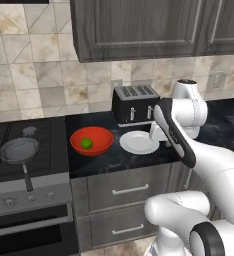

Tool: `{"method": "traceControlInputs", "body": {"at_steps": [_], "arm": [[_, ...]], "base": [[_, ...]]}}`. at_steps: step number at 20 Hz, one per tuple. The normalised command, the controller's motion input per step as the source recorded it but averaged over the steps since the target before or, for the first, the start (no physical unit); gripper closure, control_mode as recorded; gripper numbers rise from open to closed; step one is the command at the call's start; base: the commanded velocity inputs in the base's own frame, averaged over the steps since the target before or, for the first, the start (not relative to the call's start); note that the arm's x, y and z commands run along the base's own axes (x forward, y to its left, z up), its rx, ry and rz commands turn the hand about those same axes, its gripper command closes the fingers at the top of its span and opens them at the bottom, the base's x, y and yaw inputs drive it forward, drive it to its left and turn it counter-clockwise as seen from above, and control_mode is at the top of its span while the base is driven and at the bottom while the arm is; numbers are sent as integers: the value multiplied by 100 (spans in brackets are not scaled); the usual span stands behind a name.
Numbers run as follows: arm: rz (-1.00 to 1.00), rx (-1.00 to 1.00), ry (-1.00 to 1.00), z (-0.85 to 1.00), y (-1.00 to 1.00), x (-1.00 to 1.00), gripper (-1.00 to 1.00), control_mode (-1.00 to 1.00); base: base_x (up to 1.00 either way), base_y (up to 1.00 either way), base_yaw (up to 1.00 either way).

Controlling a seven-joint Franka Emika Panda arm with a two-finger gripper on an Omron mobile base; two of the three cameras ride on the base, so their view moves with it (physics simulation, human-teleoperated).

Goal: Place the shrimp on the plate and place the lime on the same plate.

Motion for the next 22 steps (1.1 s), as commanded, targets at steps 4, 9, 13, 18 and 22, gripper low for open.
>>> {"method": "traceControlInputs", "body": {"at_steps": [4, 9, 13, 18, 22], "arm": [[0, 0, 0, 0, 0, 0, 100, 100], [0, 0, 0, 0, 0, 0, 100, 100], [0, 0, 0, 0, 0, 0, 100, 100], [0, 0, 0, 0, 0, 0, 100, 100], [0, 0, 0, 0, 0, 0, 100, 100]], "base": [[56, 0, 0], [51, 0, 0], [56, 0, 0], [43, 0, 0], [37, 0, 0]]}}
